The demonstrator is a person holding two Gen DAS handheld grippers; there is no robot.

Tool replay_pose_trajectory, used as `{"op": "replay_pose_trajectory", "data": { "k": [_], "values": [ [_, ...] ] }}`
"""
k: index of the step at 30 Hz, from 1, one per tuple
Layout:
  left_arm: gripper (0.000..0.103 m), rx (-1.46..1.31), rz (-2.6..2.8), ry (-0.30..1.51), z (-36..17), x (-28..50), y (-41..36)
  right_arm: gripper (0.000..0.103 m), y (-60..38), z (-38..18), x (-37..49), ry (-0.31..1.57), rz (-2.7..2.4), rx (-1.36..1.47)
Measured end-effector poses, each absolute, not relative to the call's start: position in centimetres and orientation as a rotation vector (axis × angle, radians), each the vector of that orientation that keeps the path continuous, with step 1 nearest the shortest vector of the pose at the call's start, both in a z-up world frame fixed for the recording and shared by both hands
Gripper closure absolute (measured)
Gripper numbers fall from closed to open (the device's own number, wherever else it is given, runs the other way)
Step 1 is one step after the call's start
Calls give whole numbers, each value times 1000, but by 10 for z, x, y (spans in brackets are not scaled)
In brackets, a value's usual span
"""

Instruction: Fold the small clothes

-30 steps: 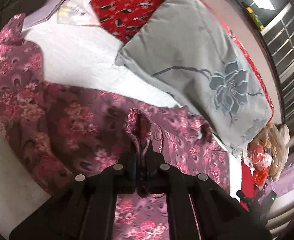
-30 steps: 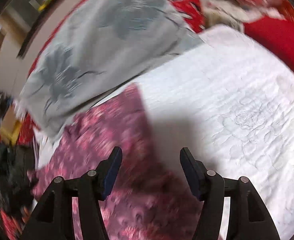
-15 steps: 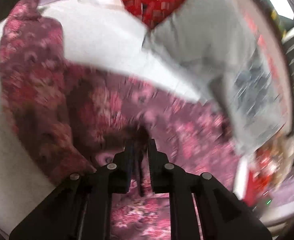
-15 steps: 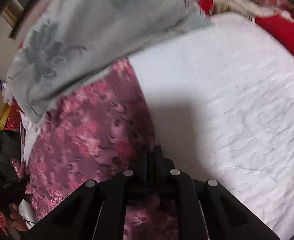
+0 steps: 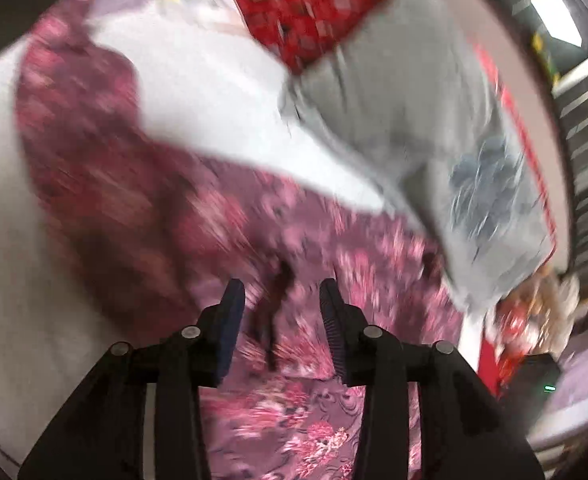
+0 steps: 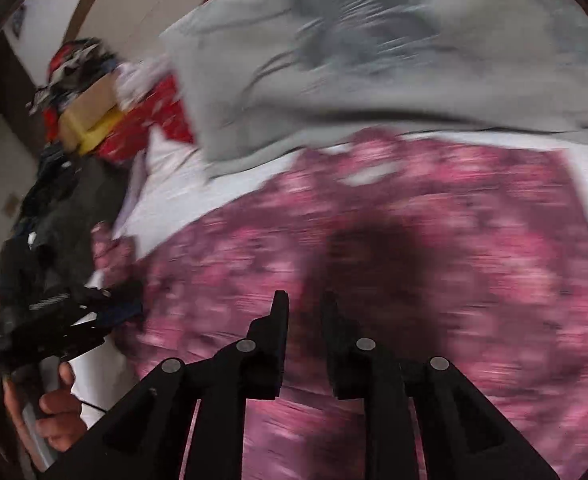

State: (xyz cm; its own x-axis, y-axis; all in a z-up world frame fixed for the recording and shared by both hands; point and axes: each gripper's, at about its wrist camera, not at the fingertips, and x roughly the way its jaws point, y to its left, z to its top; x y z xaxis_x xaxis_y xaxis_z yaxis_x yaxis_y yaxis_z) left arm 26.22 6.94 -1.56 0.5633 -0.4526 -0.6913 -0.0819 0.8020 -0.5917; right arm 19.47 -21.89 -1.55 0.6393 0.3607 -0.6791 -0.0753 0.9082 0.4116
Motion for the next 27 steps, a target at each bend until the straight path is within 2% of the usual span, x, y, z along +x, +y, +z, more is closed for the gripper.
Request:
{"op": "replay_pose_trajectory", "data": {
  "k": [1, 3, 6, 8, 10, 12, 15, 18, 22, 27],
  "values": [
    [52, -647, -207, 939, -9, 262, 93, 84, -203, -17, 203, 847, 299, 371],
    [50, -667, -149, 924, -3, 270, 131, 81, -171, -26, 219, 851, 376, 369],
    [47, -673, -28, 930, 0, 288, 194, 65, -142, -53, 225, 900, 392, 297],
    [45, -679, 51, 972, -2, 305, 228, 63, -137, -61, 209, 787, 383, 226],
    [45, -706, 95, 1026, -5, 321, 249, 63, -129, -61, 200, 751, 362, 169],
    [45, -724, 47, 1057, -8, 330, 245, 59, -127, -61, 200, 754, 372, 163],
    [35, -670, -63, 1089, -11, 338, 213, 58, -131, -62, 201, 752, 382, 180],
    [35, -599, -14, 1102, -21, 343, 192, 58, -135, -61, 199, 748, 388, 189],
    [35, -769, -4, 1153, -51, 338, 192, 58, -133, -61, 201, 747, 389, 191],
    [35, -964, -125, 1075, -43, 301, 185, 58, -137, -61, 198, 746, 391, 192]
  ]
}}
